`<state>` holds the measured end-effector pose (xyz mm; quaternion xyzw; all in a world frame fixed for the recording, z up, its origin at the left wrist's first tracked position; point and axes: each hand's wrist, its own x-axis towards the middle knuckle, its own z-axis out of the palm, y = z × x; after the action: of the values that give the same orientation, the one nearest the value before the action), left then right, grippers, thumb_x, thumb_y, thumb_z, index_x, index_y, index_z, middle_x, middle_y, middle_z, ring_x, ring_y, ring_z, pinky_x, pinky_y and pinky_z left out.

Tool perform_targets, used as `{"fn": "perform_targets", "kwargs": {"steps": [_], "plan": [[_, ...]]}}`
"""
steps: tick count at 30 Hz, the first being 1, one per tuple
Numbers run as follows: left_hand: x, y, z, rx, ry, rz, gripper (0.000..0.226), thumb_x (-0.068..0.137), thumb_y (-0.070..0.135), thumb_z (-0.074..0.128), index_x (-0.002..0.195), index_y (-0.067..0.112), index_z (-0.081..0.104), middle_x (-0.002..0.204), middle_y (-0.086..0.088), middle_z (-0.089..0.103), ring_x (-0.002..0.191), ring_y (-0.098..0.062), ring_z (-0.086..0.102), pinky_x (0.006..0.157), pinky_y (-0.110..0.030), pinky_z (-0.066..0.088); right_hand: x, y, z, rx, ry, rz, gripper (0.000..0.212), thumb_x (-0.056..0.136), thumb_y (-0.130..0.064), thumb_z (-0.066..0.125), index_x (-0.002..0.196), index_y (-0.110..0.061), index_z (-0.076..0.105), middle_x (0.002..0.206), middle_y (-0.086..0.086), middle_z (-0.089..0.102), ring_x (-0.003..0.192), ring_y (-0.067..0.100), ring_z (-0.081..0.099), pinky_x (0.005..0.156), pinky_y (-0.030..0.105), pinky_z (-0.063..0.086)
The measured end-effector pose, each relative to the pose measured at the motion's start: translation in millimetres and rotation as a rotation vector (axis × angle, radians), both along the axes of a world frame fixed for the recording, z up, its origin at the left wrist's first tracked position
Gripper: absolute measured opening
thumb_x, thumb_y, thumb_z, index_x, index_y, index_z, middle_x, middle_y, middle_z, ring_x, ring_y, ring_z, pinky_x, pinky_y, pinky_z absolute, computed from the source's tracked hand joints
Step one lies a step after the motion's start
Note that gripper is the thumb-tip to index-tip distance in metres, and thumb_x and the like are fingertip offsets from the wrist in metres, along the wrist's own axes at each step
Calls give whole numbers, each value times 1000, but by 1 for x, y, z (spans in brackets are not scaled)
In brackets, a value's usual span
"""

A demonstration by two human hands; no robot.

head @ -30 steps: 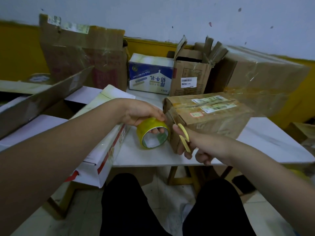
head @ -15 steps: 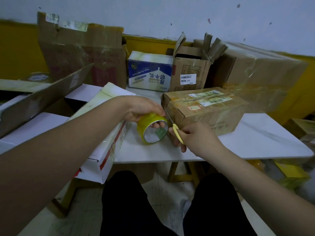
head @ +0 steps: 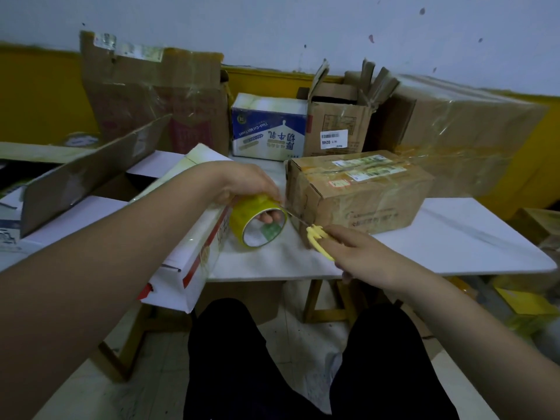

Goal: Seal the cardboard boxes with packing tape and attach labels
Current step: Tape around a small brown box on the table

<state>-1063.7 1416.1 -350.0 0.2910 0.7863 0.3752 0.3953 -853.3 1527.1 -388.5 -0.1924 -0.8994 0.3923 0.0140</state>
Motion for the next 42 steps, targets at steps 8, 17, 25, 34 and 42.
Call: {"fn": "perform_targets", "kwargs": {"steps": [8, 17, 25, 34, 42], "plan": [[16, -1, 45, 323, 93, 305, 23, 102, 13, 55, 112, -5, 64, 79, -15, 75, 54, -14, 70, 48, -23, 55, 34, 76, 20, 152, 313, -279, 26, 92, -42, 64, 111, -26, 54, 92, -10, 61, 66, 16, 57, 59, 30, 44], [50, 51, 58, 767, -96, 124, 12, 98, 12, 53, 108, 6, 55, 92, -16, 70, 67, -19, 69, 57, -26, 56, 94, 230, -27, 522, 226, -402, 47, 91, -34, 69, 135, -22, 55, 137, 0, 54, 64, 14, 61, 59, 24, 39], [95, 117, 40, 849, -405, -60, 27, 91, -3, 48, 116, 5, 44, 103, -20, 65, 82, -29, 70, 69, -31, 59, 111, 297, -48, 691, -212, -190, 15, 102, -28, 52, 110, -29, 64, 91, -10, 56, 98, 22, 48, 81, 32, 37], [162, 161, 19, 798, -319, -92, 41, 95, -15, 46, 133, -1, 41, 106, -23, 68, 81, -34, 74, 76, -38, 62, 76, 244, 27, 327, 530, -362, 31, 100, -38, 54, 122, -20, 67, 112, -3, 64, 90, 11, 61, 83, 30, 44], [183, 152, -2, 738, -266, -40, 44, 94, -15, 52, 133, -1, 41, 107, -22, 70, 79, -32, 74, 78, -41, 63, 58, 191, 55, 233, 460, -249, 19, 83, -39, 78, 73, -23, 72, 66, -5, 71, 62, 1, 63, 63, 28, 54]]}}
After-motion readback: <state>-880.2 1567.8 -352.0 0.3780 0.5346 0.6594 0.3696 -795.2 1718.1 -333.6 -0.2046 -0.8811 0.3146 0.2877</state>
